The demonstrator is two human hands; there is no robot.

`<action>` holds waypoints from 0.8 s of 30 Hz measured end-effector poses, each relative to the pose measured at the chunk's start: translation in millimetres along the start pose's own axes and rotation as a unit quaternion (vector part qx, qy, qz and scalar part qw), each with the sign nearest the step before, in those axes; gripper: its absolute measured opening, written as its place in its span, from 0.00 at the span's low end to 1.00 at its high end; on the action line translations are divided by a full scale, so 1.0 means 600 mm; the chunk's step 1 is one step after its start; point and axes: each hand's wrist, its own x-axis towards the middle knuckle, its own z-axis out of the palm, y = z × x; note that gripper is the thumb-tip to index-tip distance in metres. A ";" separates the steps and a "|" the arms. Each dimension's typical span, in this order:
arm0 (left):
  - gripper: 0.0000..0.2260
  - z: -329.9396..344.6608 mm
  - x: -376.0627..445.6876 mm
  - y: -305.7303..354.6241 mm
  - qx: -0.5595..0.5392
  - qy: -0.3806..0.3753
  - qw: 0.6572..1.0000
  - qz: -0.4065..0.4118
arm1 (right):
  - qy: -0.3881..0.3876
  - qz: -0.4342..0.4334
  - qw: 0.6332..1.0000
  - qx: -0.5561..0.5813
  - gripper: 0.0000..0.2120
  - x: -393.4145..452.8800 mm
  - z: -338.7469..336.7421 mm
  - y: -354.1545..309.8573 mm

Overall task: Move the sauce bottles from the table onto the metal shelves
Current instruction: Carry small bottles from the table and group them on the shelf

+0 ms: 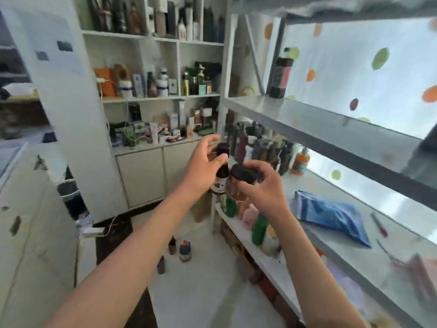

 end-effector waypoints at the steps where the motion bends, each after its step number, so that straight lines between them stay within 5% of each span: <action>1: 0.19 0.038 0.018 0.009 -0.010 -0.014 1.000 0.013 | 0.019 -0.006 1.000 -0.012 0.19 0.014 -0.035 0.009; 11: 0.13 0.312 0.161 0.076 -0.096 -0.138 0.983 0.080 | 0.218 0.011 0.974 -0.060 0.15 0.119 -0.282 0.067; 24: 0.12 0.592 0.287 0.132 -0.208 -0.332 0.908 0.149 | 0.415 0.033 0.878 -0.235 0.11 0.179 -0.486 0.113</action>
